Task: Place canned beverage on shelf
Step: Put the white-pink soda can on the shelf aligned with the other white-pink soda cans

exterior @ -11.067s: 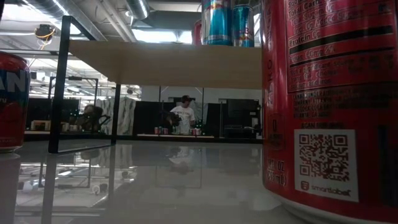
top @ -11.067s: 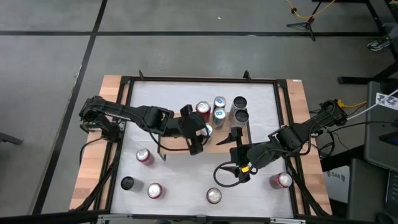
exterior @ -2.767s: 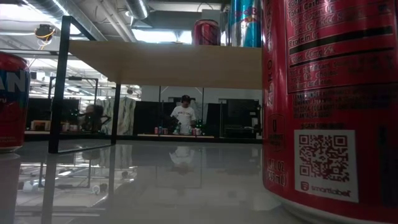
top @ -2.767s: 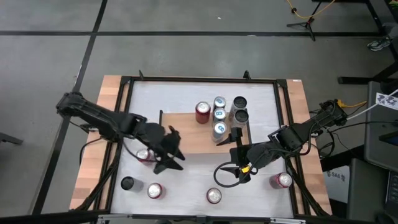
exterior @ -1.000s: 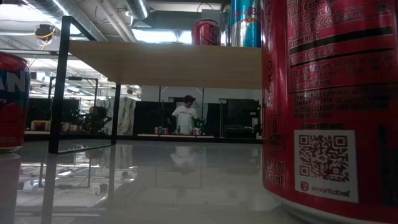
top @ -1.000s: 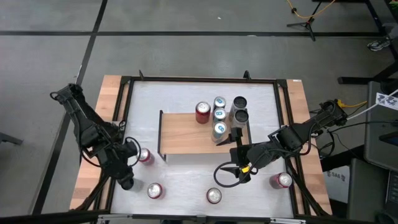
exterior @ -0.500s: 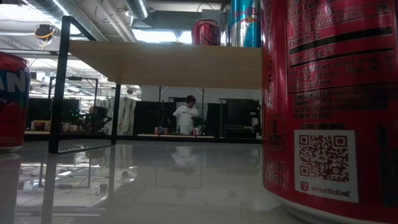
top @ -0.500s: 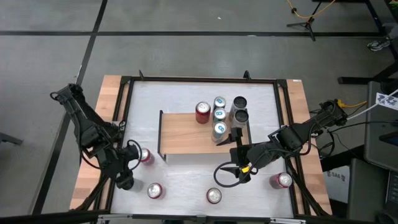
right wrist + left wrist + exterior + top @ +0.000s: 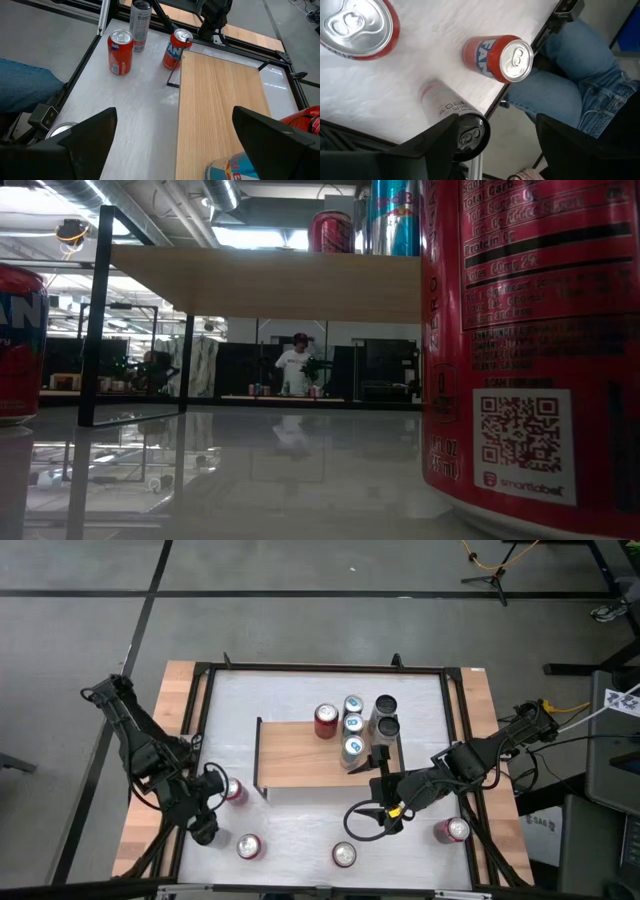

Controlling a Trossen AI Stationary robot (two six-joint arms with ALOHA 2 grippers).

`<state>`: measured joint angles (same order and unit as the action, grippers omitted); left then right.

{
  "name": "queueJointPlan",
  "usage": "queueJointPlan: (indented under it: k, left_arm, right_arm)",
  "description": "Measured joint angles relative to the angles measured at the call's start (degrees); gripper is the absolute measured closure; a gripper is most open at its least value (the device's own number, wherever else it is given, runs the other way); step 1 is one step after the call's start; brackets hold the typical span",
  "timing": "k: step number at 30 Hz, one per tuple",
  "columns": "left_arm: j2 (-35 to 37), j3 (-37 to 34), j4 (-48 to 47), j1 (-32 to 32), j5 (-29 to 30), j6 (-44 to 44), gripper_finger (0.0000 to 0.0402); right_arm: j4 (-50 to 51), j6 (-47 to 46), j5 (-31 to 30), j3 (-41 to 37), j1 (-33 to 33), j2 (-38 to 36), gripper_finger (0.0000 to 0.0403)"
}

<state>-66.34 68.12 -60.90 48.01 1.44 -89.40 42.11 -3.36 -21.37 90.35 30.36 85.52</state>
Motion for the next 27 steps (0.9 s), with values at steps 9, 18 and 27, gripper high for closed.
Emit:
queueJointPlan:
  k: [9,18,27]
  left_arm:
    - [-0.1,0.0,-0.1,0.0,0.0,-0.5,0.0131]
    - [-0.1,0.0,-0.1,0.0,-3.5,-0.5,0.0051]
    - [-0.1,0.0,3.1,0.8,-5.5,-0.5,0.0037]
  right_arm:
    - [0.0,0.0,0.0,0.0,0.0,0.0,0.0017]
    - [0.0,0.0,0.0,0.0,0.0,0.0,0.0017]
    - [0.0,0.0,0.0,0.0,0.0,0.0,0.0017]
